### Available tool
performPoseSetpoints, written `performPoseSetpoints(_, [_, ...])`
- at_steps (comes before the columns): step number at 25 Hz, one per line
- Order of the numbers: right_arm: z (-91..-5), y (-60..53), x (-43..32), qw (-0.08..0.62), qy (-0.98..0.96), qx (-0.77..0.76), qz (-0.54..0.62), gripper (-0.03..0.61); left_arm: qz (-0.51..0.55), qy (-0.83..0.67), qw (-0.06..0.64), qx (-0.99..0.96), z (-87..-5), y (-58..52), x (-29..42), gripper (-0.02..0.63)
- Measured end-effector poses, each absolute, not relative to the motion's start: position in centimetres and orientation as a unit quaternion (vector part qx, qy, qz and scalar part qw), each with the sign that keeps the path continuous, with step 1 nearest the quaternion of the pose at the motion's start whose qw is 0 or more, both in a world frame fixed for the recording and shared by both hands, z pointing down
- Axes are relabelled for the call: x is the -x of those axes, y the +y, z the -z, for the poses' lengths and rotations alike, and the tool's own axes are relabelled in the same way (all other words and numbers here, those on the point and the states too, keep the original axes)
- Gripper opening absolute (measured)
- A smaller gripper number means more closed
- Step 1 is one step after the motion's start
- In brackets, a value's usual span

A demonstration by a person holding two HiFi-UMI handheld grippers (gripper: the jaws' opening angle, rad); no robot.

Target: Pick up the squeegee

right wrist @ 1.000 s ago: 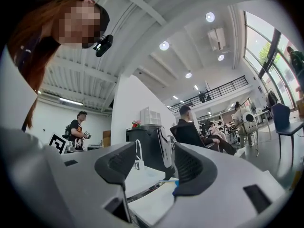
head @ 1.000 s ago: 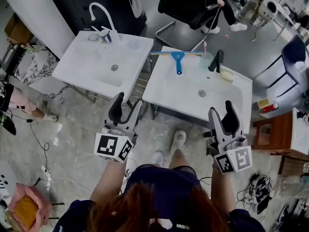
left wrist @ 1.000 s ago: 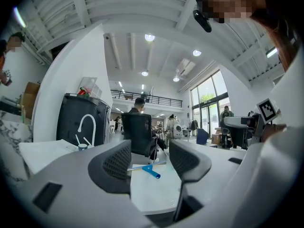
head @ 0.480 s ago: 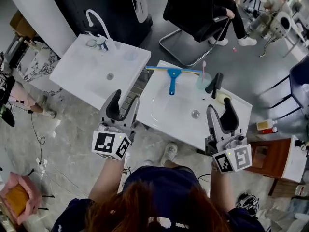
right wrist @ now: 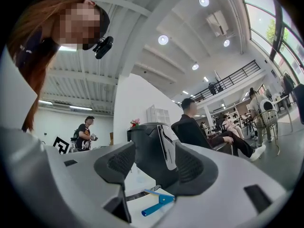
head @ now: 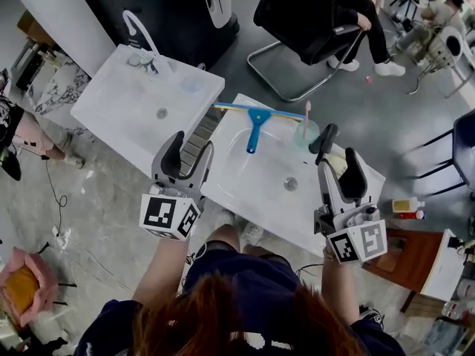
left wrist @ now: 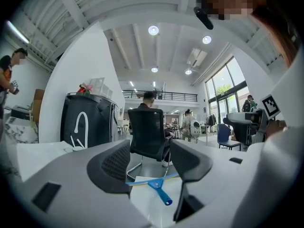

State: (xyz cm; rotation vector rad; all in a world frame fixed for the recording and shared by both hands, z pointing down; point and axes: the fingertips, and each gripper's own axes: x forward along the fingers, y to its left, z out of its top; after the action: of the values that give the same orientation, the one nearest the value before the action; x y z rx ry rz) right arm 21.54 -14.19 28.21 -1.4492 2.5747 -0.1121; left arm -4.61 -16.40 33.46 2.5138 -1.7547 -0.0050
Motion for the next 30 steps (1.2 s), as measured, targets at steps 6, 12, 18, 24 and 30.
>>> performPoseSetpoints(6, [-29.2,-16.7,-21.6,0.084,0.866,0.491,0.05,0.272,-0.001,-0.567,0.044,-0.823,-34.0,-19.3,4.1,0.256])
performPoseSetpoints(12, [-28.9,-20.0,-20.7,0.081,0.857,0.506,0.049,0.272,-0.001,-0.553,0.046,-0.832,-33.7,-23.4,4.7,0.256])
performPoseSetpoints(18, [-29.0,-24.2,-18.1,0.077,0.847,0.523,0.054,0.272,-0.012,-0.507,0.043,-0.861,-34.0,-28.4,5.0,0.264])
performPoseSetpoints(24, [-31.5,-27.5,-15.6,0.061,0.838,0.537,0.078,0.272,0.001,-0.492,0.044,-0.869,-34.3,-33.2,5.2,0.265])
performPoseSetpoints(30, [-37.5,-29.3,-15.0,0.022,0.836,0.53,0.139,0.272,-0.032,-0.508,0.064,-0.858,-37.8,-34.7,5.9,0.265])
